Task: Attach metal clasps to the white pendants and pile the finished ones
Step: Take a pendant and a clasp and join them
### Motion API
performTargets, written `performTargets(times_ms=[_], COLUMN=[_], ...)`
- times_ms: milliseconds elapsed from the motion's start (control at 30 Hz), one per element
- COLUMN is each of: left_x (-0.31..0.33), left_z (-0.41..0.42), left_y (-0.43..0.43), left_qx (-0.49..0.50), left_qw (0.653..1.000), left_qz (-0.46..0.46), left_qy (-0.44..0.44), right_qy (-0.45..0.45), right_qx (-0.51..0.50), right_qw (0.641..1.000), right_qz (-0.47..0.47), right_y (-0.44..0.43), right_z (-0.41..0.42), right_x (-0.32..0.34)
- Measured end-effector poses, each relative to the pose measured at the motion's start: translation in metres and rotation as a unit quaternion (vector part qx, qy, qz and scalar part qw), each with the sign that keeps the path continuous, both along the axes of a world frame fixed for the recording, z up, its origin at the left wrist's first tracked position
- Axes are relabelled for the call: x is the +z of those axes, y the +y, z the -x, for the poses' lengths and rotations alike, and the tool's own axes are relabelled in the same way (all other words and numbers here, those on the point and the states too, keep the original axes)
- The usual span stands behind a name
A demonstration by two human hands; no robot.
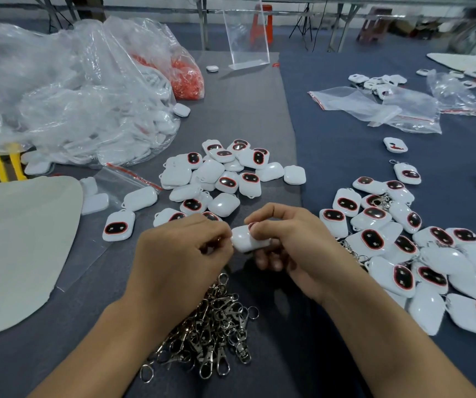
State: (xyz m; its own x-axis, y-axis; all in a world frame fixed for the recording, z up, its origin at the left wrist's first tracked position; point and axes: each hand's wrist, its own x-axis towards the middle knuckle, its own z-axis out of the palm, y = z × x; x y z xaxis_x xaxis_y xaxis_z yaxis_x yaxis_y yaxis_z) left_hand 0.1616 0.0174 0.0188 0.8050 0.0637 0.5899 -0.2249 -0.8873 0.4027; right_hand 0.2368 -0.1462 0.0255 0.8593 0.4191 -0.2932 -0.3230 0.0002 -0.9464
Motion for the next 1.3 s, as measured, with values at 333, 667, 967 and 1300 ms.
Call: performTargets(times_ms=[333, 667, 967, 1300], left_x=[-0.005, -0.004, -0.002, -0.002], left_z=[-0.01, -0.016, -0.014, -0.015], left_y=[0.005, 0.003, 0.013, 0.005], left_qx=[0.003, -0.131, -0.078, -0.157], left_qw=[0.967, 0.876, 0.997, 0.839], left_qz=[0.234, 0.429, 0.004, 0.472], left_qy=[0.097, 0.177, 0.019, 0.222], right_qy=[0.057, 0.069, 0.074, 0.074], right_qx=[-0.048, 0.012, -0.008, 0.02], right_qw=[0.995, 0.992, 0.992, 0.986], right_qz=[-0.062, -0.106, -0.1, -0.151], right_y=[-0.005, -0.007, -0.001, -0.003], right_z=[-0.004, -0.002, 0.002, 0.002], right_x=[0.007, 0.009, 0.002, 0.006])
